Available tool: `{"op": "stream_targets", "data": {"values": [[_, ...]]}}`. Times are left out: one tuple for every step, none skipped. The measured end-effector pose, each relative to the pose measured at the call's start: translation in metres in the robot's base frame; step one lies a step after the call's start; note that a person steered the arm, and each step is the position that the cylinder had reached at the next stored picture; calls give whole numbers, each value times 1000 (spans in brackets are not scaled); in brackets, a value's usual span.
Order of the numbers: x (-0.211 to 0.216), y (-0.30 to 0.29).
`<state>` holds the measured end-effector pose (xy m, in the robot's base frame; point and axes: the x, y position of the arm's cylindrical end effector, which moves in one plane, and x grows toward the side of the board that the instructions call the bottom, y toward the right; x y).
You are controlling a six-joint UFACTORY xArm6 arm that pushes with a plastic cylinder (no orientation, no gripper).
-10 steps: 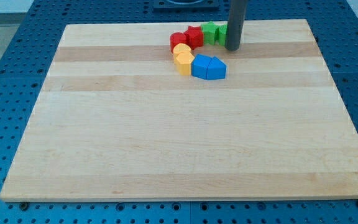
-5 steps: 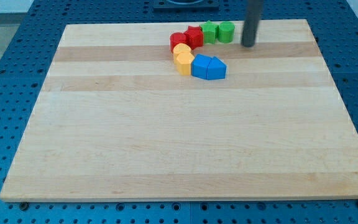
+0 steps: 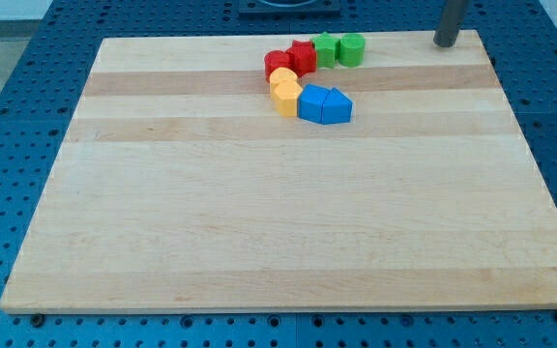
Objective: Push the green blocks into the red blocks
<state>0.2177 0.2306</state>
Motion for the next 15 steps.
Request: {"op": "stream_targets", "data": {"values": [[0, -18], [0, -42], [0, -66], [0, -75], [0, -75], [14, -67], [28, -67], [28, -75], [26, -91], [24, -102], [24, -112], [24, -120], [24, -120], [22, -120], [16, -120]]}}
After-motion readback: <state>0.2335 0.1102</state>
